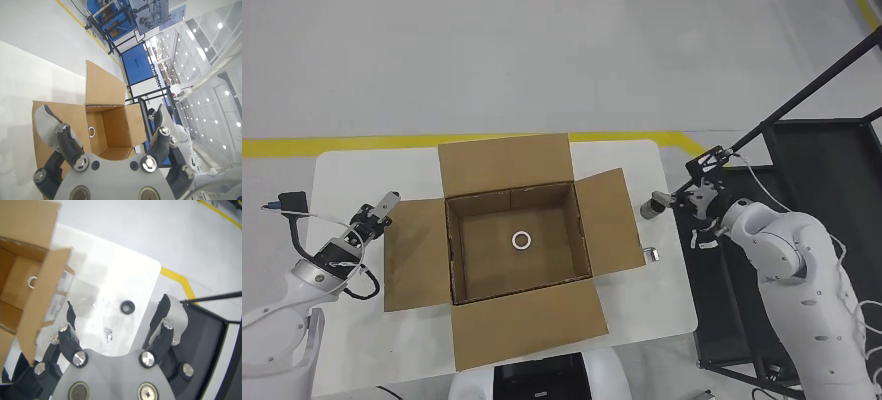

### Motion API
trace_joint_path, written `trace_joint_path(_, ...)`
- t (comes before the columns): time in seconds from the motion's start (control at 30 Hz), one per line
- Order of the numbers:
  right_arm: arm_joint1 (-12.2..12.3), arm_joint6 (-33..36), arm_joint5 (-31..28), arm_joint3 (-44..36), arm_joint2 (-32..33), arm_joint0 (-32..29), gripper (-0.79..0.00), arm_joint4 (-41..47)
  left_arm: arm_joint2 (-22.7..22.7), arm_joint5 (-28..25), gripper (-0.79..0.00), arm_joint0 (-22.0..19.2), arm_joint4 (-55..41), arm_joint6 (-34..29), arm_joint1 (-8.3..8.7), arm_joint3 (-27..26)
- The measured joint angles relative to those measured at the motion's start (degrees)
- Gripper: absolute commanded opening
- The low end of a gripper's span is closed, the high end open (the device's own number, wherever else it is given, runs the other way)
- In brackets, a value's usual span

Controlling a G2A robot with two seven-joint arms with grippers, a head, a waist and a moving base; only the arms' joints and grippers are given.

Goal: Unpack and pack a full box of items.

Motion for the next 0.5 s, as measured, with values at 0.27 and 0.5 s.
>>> trace_joint_path(0.27, -1.4, 0.0, -13.4, 4.4, -18.7, 13.8, 0.000, 10.2, 0.0, 0.0, 0.000, 0.0, 0.0, 0.0, 0.00, 0.0)
trace_joint_path(0.5, -4.5, 7.7, -14.3, 12.9, -38.7, 27.0, 0.000, 12.6, 0.0, 0.0, 0.000, 0.0, 0.0, 0.0, 0.00, 0.0)
